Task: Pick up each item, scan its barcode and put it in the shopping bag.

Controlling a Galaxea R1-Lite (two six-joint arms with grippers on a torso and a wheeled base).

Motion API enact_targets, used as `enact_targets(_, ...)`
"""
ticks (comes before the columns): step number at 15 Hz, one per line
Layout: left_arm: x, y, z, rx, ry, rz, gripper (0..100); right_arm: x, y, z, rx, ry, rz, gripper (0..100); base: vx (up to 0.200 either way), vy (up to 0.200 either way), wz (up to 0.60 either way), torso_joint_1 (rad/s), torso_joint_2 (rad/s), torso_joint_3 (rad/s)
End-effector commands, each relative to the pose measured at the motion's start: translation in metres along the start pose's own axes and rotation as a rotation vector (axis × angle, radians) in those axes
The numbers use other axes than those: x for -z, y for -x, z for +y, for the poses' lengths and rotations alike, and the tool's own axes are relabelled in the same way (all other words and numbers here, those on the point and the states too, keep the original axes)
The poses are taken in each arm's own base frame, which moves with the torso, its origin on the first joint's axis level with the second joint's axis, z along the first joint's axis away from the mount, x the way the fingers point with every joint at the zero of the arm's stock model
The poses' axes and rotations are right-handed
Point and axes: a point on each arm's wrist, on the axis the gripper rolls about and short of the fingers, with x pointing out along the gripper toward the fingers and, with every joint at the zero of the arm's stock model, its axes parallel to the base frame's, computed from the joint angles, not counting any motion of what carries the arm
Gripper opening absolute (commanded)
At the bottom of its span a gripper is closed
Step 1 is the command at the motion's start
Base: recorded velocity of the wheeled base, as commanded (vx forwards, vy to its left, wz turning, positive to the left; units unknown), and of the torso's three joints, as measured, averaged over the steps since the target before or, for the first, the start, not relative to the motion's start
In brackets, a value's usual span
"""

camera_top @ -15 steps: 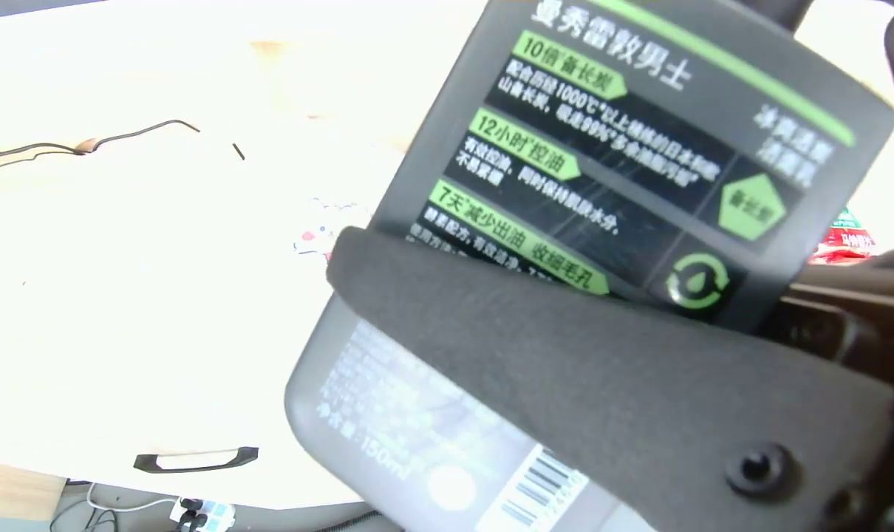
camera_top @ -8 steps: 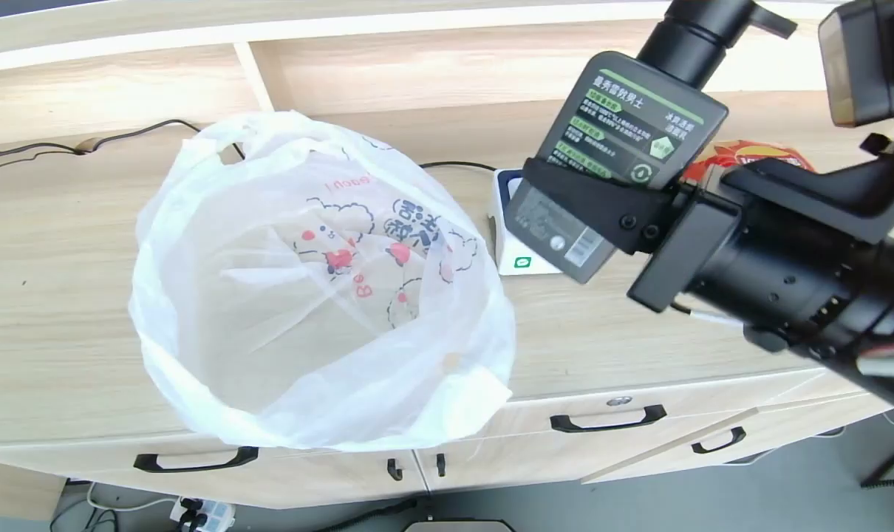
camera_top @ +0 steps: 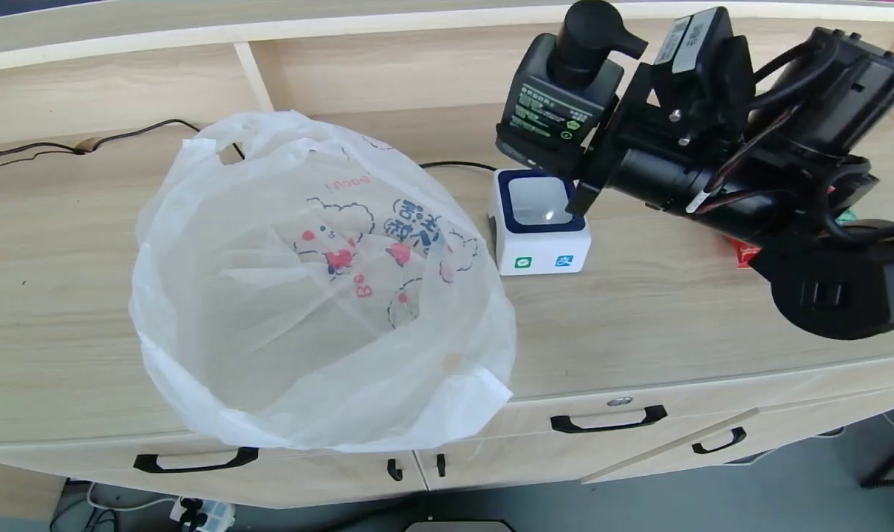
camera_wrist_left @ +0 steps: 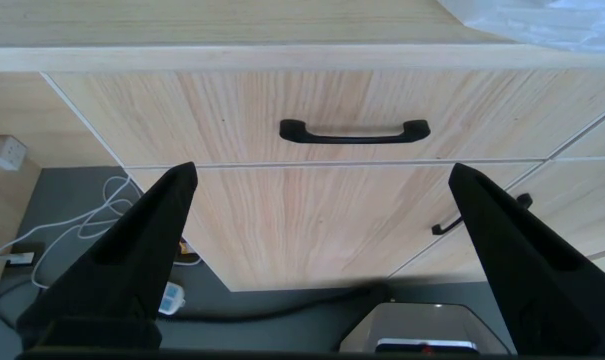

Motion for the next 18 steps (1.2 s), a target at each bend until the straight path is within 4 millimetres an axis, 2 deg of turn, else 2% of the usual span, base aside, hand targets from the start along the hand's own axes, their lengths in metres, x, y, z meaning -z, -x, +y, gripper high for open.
enact_targets(1,0.000,0.000,0.000,-0.001,0.000,0.001,100,0.045,-0.009,-0.001,-0.013,0.105,-0.002,0,0.000,0.000,0.00,0.000,0.00,0.000)
enact_targets(2,0.000,0.000,0.000,-0.001,0.000,0.000,100,0.051,-0.007,-0.004,-0.003,0.160,-0.027,0,0.000,0.000,0.00,0.000,0.00,0.000)
enact_targets(5,0.000,0.000,0.000,-0.001,0.000,0.001,100,0.073,0.004,-0.032,-0.048,0.359,-0.089,0,0.000,0.000,0.00,0.000,0.00,0.000)
enact_targets(10,0.000,0.000,0.000,-0.001,0.000,0.001,100,0.083,0.012,-0.050,-0.012,0.417,-0.071,0,0.000,0.000,0.00,0.000,0.00,0.000)
enact_targets(15,0.000,0.000,0.000,-0.001,0.000,0.001,100,0.087,0.012,-0.049,0.001,0.418,-0.053,0,0.000,0.000,0.00,0.000,0.00,0.000)
enact_targets(18,0.000,0.000,0.000,-0.001,0.000,0.001,100,0.073,-0.002,-0.038,0.027,0.368,-0.065,0,0.000,0.000,0.00,0.000,0.00,0.000)
